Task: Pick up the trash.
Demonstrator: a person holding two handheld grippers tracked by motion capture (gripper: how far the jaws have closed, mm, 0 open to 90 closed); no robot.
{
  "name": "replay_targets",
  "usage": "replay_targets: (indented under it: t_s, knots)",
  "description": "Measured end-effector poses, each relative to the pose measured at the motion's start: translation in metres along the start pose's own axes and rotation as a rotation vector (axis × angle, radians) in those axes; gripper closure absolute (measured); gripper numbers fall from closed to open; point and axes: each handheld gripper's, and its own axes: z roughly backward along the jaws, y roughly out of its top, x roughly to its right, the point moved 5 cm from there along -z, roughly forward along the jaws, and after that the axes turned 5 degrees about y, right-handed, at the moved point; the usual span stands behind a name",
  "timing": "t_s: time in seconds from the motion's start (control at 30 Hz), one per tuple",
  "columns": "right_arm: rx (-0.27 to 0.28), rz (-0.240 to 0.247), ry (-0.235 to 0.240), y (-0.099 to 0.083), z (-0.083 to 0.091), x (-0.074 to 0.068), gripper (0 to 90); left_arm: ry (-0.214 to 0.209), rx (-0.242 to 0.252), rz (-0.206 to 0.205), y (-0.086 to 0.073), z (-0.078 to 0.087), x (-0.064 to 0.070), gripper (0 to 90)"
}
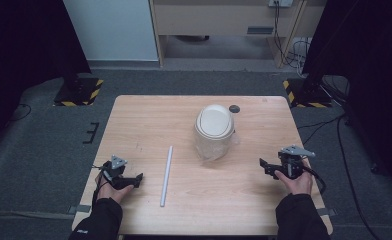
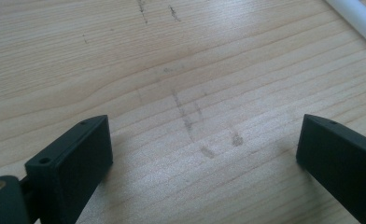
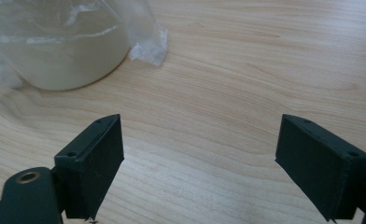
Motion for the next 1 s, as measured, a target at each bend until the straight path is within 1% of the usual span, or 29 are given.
replay_targets:
  t_s: [0.1, 0.17, 0.2, 0.23, 0.27, 0.3, 0.4, 0.43, 0.5, 0.63, 0.73, 0.8, 0.9, 1.0]
  knots:
    - [0.005, 0.004, 0.006, 0.004, 0.001, -0.005, 14.9, 0.001, 0.0, 0.001, 0.0, 0.0, 0.0, 2.4]
    - [0.019, 0.012, 0.012, 0.008, 0.003, -0.009, 14.9, 0.0, -0.001, 0.001, 0.0, 0.0, 0.001, 2.2]
    - [0.019, 0.012, 0.012, 0.008, 0.003, -0.009, 14.9, 0.0, -0.001, 0.001, 0.0, 0.0, 0.001, 2.1]
    - [0.044, 0.027, 0.011, 0.014, 0.006, -0.014, 14.6, 0.0, -0.001, 0.001, 0.0, 0.0, 0.001, 2.0]
    - [0.044, 0.027, 0.011, 0.014, 0.006, -0.014, 14.6, 0.0, -0.001, 0.001, 0.0, 0.0, 0.001, 1.9]
    - [0.053, 0.039, 0.007, 0.019, 0.008, -0.017, 13.7, 0.003, -0.001, 0.0, 0.0, -0.001, 0.001, 1.8]
    - [0.067, 0.042, 0.007, 0.023, 0.011, -0.018, 13.1, 0.002, -0.003, -0.001, 0.0, -0.001, 0.001, 1.4]
    - [0.082, 0.046, 0.008, 0.026, 0.014, -0.021, 12.9, 0.001, -0.004, -0.001, 0.0, -0.001, 0.001, 1.2]
    - [0.087, 0.056, 0.005, 0.029, 0.017, -0.022, 12.7, 0.001, -0.005, -0.001, 0.0, -0.001, 0.001, 0.9]
    - [0.124, 0.061, -0.007, 0.038, 0.023, -0.024, 12.6, 0.0, -0.006, -0.001, 0.0, -0.001, 0.002, 0.6]
    - [0.138, 0.07, -0.005, 0.042, 0.026, -0.027, 11.7, 0.0, -0.008, -0.002, 0.0, -0.001, 0.002, 0.0]
    - [0.137, 0.07, -0.006, 0.043, 0.027, -0.027, 11.5, 0.0, -0.009, -0.003, 0.0, -0.001, 0.002, 0.0]
    - [0.157, 0.077, -0.01, 0.051, 0.03, -0.03, 11.2, 0.002, -0.009, -0.002, 0.0, -0.001, 0.002, 0.0]
    - [0.169, 0.099, -0.005, 0.057, 0.031, -0.034, 11.1, 0.002, -0.009, -0.002, 0.0, -0.001, 0.002, 0.0]
